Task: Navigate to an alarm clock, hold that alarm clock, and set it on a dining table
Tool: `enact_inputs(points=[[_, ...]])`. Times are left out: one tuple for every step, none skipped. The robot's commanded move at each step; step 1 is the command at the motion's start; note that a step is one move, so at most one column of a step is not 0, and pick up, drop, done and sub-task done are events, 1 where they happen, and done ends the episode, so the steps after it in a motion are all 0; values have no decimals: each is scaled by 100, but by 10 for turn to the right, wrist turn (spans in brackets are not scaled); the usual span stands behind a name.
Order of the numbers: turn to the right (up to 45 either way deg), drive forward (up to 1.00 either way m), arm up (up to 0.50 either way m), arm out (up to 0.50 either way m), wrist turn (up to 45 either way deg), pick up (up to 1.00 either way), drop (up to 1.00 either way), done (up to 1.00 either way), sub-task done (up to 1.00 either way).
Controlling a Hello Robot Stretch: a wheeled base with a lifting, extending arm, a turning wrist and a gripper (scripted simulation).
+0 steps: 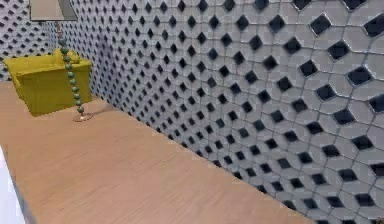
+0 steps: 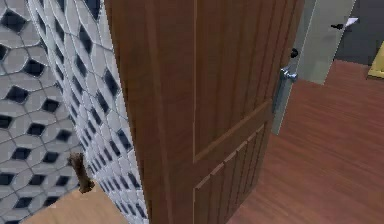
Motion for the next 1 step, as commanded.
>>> enact_inputs(points=[[30,0,0,0,0,0,0,0,0]])
